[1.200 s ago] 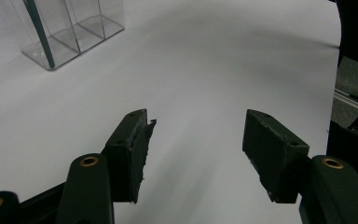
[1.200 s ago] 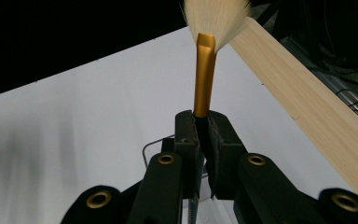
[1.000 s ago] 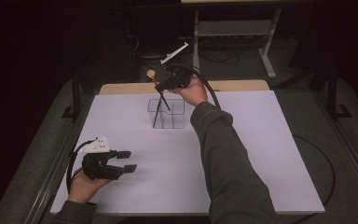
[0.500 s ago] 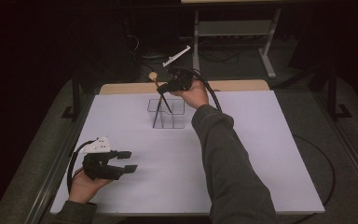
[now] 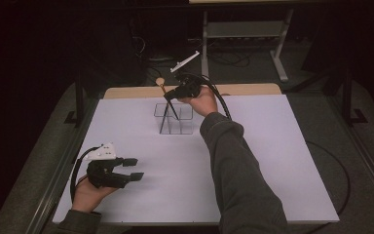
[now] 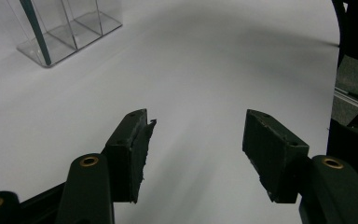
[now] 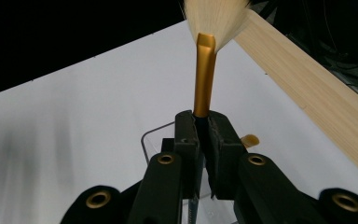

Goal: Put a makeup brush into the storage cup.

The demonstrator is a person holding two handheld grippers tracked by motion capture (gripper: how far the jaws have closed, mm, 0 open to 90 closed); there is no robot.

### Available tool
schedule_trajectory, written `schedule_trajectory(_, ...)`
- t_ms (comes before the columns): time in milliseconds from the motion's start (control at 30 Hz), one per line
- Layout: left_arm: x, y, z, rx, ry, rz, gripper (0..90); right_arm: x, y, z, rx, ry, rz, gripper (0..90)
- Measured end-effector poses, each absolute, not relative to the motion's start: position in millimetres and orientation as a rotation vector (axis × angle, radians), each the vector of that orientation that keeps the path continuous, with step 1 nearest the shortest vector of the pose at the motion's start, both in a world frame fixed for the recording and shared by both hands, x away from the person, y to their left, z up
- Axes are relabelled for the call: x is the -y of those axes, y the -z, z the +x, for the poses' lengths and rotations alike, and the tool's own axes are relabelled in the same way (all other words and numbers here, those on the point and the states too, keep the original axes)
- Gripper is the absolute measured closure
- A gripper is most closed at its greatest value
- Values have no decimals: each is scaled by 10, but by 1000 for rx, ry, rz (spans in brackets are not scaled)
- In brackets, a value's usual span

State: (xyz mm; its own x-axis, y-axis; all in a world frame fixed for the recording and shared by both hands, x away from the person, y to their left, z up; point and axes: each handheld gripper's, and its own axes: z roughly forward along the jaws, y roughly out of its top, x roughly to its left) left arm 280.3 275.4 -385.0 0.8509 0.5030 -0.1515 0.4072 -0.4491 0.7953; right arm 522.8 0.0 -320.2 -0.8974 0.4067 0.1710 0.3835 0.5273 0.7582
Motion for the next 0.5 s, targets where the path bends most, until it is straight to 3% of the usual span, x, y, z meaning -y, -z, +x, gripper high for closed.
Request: schedule_trajectory(500,-2757,3856,2809,-656,-138,2111,403,25,3299,5209,-2716,-1340,710,828)
